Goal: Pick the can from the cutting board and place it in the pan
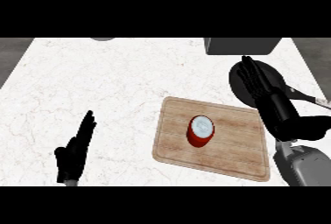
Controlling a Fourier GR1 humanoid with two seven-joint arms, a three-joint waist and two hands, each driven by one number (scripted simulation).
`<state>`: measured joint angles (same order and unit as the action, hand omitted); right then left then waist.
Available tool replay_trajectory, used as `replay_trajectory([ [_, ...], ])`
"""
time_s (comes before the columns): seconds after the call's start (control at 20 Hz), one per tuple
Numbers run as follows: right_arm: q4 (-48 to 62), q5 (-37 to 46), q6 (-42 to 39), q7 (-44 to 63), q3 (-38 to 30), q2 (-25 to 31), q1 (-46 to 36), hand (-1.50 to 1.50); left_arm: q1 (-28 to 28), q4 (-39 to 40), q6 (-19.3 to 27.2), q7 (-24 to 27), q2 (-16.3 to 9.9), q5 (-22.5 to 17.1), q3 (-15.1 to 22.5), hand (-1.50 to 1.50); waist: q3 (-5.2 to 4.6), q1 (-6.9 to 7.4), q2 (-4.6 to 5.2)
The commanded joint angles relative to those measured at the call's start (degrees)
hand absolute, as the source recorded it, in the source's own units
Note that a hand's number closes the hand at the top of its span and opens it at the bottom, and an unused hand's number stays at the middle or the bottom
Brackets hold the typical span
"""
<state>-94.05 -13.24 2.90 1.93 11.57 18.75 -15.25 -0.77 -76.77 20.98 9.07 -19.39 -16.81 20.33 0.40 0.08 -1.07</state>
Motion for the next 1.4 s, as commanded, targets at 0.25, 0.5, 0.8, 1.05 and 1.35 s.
replay_trajectory([
  [0.25, 11.2, 0.4, -5.8, -5.1, 3.2, -3.9, 3.6, 1.50, 14.4, -6.8, -0.9, -7.2, -7.7, 0.2, -9.4, 0.00, -0.30, 0.18, 1.27],
  [0.5, 3.2, 20.7, 18.2, -13.7, 1.4, -1.7, 15.0, -1.50, 11.0, -6.9, -2.1, -7.9, -8.2, -1.8, -10.0, 0.00, -0.43, -2.82, 0.27],
  [0.8, -18.9, 27.7, 18.1, -3.9, 2.0, 8.7, 29.6, -1.50, 12.4, -5.4, -0.7, -8.2, -5.1, -0.3, -9.1, 0.00, -0.53, -2.60, 0.62],
  [1.05, -28.1, 28.9, 5.8, 13.4, -2.4, 22.5, 26.2, -1.50, 10.9, -7.4, -3.3, -8.4, -7.6, -1.1, -10.3, 0.00, -0.66, -1.05, 0.64],
  [1.35, -40.8, 22.6, -4.8, 39.1, -5.8, 28.0, 16.5, -1.50, 13.9, -7.6, -3.3, -11.3, -6.3, -0.7, -9.9, 0.00, -0.60, 0.18, 1.01],
])
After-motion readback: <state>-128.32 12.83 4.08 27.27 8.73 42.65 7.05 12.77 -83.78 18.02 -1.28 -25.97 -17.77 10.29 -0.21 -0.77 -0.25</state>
